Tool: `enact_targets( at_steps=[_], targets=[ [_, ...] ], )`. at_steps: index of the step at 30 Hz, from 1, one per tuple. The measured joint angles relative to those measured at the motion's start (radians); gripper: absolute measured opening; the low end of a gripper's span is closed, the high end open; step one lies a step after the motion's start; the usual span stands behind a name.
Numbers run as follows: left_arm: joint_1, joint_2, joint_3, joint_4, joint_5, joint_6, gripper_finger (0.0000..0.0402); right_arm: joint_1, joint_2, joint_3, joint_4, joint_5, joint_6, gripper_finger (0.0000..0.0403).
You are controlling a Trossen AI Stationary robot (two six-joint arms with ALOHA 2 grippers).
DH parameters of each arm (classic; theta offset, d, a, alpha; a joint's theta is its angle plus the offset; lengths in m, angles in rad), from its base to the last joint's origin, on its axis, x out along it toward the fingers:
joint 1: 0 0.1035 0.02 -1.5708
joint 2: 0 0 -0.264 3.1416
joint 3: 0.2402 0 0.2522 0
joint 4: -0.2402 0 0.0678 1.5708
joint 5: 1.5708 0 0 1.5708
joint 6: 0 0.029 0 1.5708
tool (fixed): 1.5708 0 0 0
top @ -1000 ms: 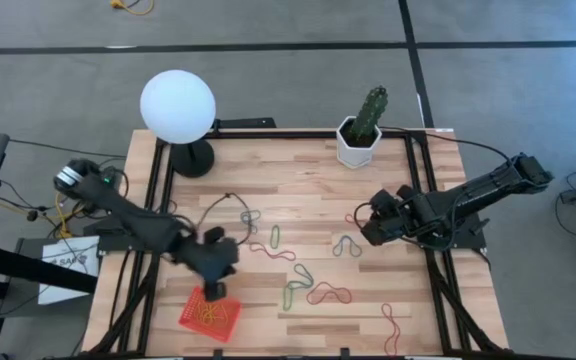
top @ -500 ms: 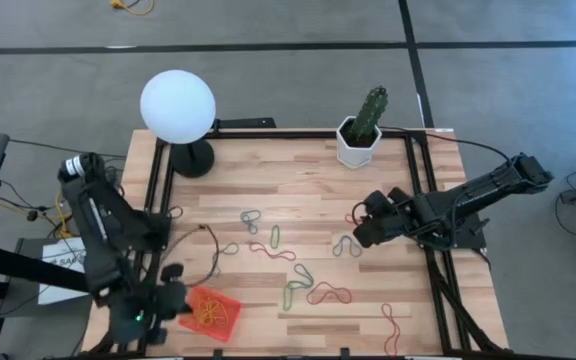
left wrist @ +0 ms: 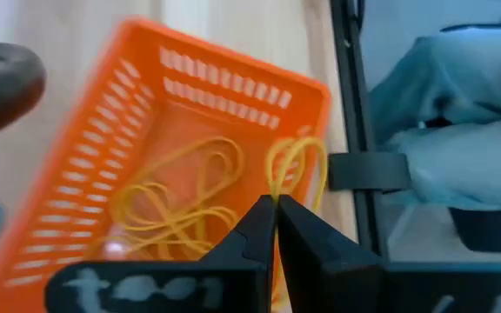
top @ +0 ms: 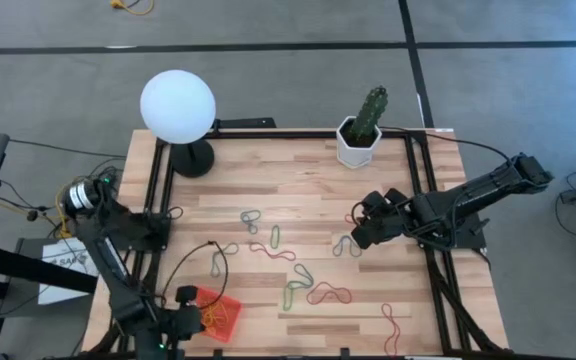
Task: Pick and place rubber bands into bin
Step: Put the yellow rubber band into the basket, then put the blue rubber band into the basket
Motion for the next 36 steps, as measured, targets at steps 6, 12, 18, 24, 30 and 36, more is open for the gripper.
enact_targets(
  at_steps=[6,12,18,24,30,36],
  targets=[
    [0.039,0.014,0.0,0.007,0.029,-0.024,0.0012,0.0,0.0,0.0,0.01,0.005,-0.047,0.0113],
    [0.088,0.012,0.0,-0.069,0.023,0.024,0.0036,0.0,0.0,0.0,0.015,0.006,-0.081,0.0113],
    [0.126,0.012,0.0,-0.157,0.034,0.028,0.0035,0.0,0.0,0.0,0.018,0.007,-0.115,0.0113],
    [0.14,0.012,0.043,-0.158,-0.015,0.217,0.0033,0.0,0.0,0.0,0.049,0.007,-0.127,0.0113],
    [0.15,-0.027,0.144,-0.244,-0.135,0.293,0.0033,0.0,0.0,0.0,0.105,0.006,-0.127,0.0113],
    [0.186,-0.141,0.166,-0.344,-0.106,0.193,0.0033,-0.012,0.0,0.0,0.167,0.008,-0.178,0.0113]
  ],
)
